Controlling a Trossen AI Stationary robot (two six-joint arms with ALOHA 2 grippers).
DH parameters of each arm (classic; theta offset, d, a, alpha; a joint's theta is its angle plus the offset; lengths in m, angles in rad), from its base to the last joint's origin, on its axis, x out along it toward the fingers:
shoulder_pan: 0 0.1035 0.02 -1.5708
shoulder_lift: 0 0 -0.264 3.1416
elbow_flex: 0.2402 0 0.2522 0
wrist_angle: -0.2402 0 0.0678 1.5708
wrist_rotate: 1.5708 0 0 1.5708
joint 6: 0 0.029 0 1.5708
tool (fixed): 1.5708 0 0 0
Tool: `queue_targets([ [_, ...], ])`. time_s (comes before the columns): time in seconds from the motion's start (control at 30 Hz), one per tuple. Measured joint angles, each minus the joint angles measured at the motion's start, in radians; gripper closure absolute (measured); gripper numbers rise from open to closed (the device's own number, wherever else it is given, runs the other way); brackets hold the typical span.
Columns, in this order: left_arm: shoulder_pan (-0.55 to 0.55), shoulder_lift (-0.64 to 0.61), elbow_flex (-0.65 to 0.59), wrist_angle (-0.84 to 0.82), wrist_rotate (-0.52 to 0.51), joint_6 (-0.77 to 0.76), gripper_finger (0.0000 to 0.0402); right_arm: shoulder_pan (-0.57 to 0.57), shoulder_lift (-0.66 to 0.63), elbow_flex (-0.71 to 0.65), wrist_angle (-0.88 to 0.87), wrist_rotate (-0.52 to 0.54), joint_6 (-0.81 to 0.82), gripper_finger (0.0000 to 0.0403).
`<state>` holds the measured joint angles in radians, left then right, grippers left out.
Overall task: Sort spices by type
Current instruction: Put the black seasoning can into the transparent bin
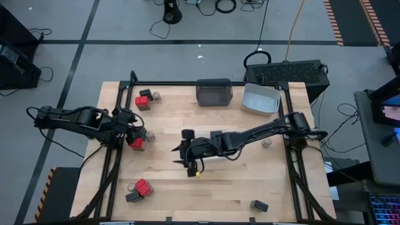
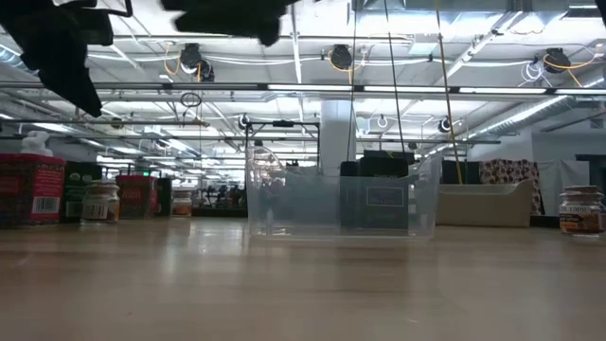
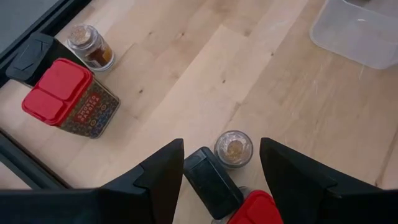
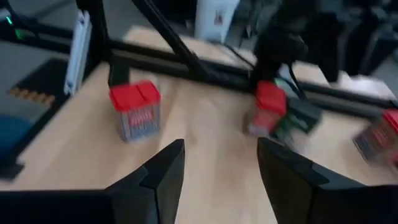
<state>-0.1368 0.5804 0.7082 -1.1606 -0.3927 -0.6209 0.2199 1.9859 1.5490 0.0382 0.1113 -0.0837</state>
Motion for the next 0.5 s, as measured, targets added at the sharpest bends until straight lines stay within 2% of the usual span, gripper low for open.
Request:
queue_targets([
  [0.27, 0.000, 0.000, 0.000, 0.000, 0.000, 0.000, 0.0185, 0.021, 0.100, 0.000, 0.207, -0.013, 0.044, 0.0220],
  [0.5, 0.000, 0.000, 0.000, 0.000, 0.000, 0.000, 0.0185, 0.051, 0.129, 0.001, 0.303, -0.012, 0.049, 0.0220],
])
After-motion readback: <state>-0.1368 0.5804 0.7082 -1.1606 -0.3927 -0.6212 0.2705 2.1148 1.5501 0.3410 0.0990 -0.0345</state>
